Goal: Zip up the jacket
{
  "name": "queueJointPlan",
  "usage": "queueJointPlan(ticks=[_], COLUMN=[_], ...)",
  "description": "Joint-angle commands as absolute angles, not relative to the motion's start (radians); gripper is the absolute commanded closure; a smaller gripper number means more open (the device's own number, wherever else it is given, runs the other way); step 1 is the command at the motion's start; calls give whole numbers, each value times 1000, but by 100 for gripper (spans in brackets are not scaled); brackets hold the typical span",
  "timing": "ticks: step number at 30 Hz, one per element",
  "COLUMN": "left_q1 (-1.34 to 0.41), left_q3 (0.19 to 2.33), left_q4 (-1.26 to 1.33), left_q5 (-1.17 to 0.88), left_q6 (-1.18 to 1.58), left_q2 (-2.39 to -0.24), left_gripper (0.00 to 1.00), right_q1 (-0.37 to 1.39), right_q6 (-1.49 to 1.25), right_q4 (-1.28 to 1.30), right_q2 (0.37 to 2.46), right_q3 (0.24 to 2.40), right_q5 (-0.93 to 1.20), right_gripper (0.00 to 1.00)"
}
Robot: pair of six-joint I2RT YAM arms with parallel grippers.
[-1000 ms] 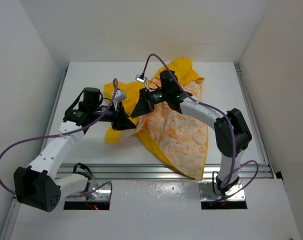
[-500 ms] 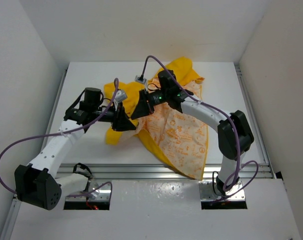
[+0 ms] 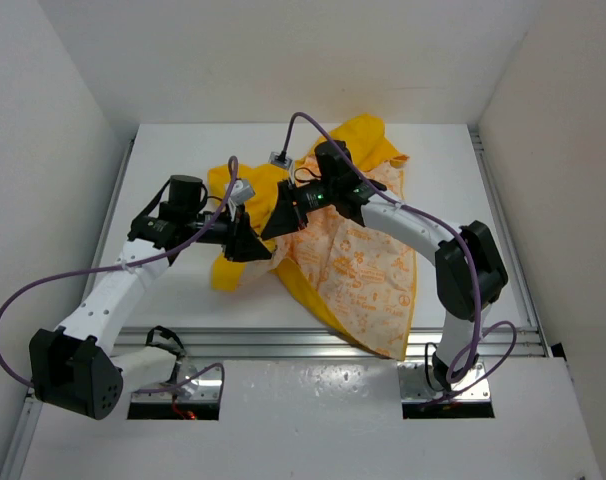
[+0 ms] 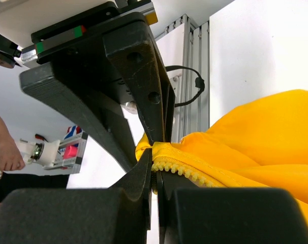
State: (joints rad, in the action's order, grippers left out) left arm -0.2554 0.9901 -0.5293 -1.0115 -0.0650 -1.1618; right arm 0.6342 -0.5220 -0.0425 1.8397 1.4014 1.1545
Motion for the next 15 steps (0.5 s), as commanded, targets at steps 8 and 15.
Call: queueJointPlan(ticks=[8, 15], left_q1=[-262, -281], left_q3=[1051, 1042], left_q4=[-314, -291], left_q5=[-986, -939], left_q6=[-63, -54], left_q2=[-1160, -1160], left_gripper=[64, 72], right_q1=[724, 735], right_q6=[-508, -520], right_q4=[-18, -37], right_q2=[1812, 1799], right_q3=[1420, 1413], right_q5=[1209, 1218], right_gripper=[100, 100])
